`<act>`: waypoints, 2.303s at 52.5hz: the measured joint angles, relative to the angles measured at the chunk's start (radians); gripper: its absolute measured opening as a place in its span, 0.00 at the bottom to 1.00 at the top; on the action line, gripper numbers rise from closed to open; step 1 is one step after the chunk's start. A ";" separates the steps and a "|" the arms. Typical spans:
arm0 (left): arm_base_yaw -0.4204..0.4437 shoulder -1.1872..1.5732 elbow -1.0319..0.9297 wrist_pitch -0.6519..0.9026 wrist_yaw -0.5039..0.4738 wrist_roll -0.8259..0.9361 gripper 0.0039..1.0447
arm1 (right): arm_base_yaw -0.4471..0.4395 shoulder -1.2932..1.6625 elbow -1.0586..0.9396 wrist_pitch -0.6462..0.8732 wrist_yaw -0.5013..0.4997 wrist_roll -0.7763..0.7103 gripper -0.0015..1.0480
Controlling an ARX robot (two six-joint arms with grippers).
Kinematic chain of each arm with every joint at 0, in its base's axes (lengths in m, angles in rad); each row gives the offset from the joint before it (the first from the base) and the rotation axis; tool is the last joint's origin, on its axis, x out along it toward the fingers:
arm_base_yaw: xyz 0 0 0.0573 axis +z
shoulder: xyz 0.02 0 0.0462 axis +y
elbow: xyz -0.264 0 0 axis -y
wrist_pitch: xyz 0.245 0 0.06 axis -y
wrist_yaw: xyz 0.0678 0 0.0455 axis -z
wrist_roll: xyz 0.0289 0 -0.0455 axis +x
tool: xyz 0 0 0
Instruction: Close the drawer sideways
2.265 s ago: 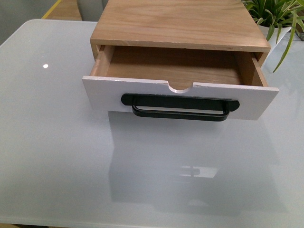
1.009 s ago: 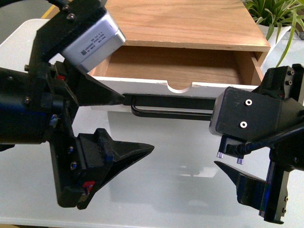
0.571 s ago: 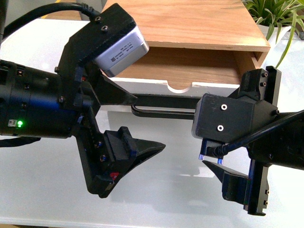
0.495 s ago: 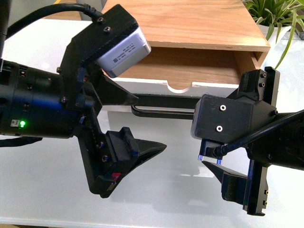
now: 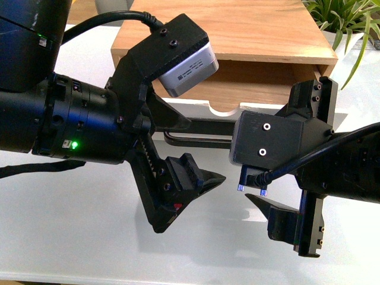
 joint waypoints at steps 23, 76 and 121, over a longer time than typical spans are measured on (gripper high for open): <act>-0.014 0.071 0.060 -0.020 -0.007 0.006 0.92 | -0.006 0.026 0.022 -0.005 -0.006 -0.005 0.91; -0.029 0.192 0.174 -0.061 -0.012 0.063 0.92 | -0.006 0.100 0.071 -0.016 -0.010 -0.022 0.91; -0.036 0.231 0.244 -0.064 -0.026 0.067 0.92 | -0.050 0.147 0.131 0.018 0.021 -0.026 0.91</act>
